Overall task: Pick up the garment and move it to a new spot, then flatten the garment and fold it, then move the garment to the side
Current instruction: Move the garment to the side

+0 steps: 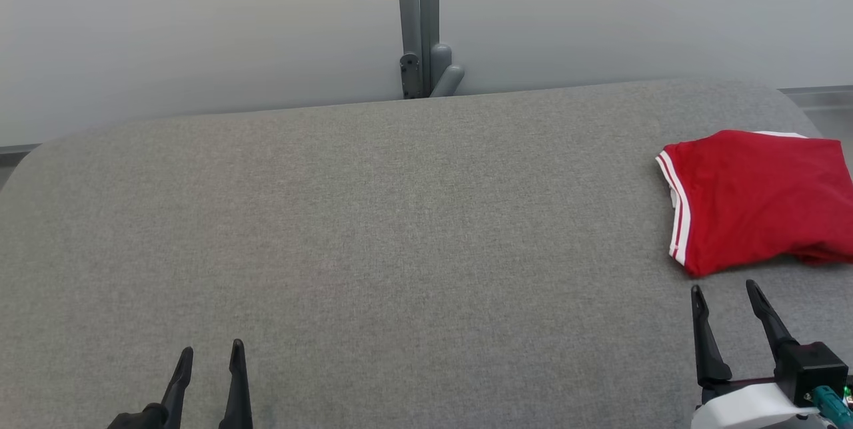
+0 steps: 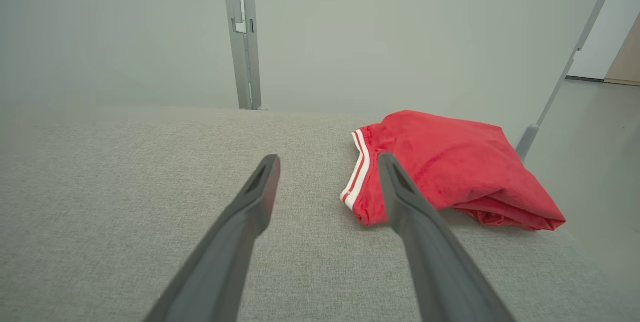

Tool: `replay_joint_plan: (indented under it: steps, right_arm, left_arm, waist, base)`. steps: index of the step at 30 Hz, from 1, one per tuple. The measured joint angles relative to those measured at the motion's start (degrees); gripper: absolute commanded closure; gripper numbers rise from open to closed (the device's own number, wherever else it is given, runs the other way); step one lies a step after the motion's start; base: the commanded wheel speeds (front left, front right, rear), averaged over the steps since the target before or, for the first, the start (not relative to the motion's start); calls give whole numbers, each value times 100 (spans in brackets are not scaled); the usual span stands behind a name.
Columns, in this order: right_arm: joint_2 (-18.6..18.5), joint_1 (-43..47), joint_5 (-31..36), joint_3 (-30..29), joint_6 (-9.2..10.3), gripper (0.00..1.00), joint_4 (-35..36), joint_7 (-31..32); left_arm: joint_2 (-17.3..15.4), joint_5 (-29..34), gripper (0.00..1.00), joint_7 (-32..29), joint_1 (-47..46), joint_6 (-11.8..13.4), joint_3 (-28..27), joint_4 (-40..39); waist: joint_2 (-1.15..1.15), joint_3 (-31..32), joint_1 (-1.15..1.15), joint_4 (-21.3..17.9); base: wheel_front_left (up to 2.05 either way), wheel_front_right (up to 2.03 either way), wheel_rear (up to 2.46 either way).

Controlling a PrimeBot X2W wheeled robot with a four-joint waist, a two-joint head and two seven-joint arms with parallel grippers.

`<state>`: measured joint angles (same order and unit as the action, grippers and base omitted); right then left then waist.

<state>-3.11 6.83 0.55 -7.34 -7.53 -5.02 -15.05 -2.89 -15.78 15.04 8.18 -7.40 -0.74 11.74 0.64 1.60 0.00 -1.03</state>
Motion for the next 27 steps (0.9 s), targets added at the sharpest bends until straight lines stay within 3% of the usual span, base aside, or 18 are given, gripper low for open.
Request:
replay_joint_plan:
  steps: [10,27]
  right_arm:
    - [22,-78,9,-187,0,0,-85,0]
    - [27,-308,-34,33,1,0,-590,-1]
  left_arm:
    - [1,23,0,1,38,0,132,36]
    - [1,-32,0,0,64,0,119,111]
  waist:
    - [0,-14,0,29]
    - [0,-1,0,153]
  base:
    - [0,0,0]
    - [0,0,0]
